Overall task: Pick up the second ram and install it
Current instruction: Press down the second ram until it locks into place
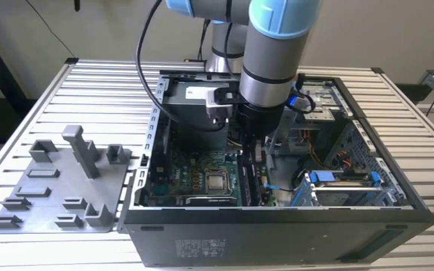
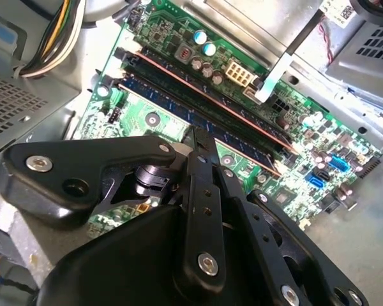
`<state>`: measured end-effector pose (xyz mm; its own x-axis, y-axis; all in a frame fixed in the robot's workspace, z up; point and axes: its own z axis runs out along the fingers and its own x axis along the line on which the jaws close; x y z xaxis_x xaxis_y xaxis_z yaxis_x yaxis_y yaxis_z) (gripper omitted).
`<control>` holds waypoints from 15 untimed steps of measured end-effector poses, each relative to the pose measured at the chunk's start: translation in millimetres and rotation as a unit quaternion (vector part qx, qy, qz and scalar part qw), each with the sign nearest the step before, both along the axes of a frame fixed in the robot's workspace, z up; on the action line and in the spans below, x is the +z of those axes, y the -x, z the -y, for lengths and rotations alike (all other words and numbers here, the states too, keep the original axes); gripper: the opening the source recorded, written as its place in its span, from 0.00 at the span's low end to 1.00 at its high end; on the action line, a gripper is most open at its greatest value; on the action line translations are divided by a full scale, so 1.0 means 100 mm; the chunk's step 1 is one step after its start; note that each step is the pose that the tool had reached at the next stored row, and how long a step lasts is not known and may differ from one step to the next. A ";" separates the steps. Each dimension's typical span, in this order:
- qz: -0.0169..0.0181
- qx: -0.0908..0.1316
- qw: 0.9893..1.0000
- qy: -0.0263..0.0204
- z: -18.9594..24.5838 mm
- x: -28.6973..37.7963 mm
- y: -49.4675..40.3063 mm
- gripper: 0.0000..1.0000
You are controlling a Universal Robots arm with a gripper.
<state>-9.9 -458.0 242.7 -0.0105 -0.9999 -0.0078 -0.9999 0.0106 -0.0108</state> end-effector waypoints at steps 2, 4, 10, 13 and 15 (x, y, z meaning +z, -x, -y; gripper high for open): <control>0.000 0.003 1.000 0.000 0.000 -0.026 0.000 0.11; 0.000 0.003 1.000 0.000 0.000 -0.058 -0.005 0.11; 0.000 -0.001 1.000 0.000 0.000 -0.146 -0.024 0.11; -0.001 -0.001 1.000 0.001 0.001 -0.194 -0.025 0.11; -0.001 -0.001 1.000 0.001 0.003 -0.231 -0.025 0.11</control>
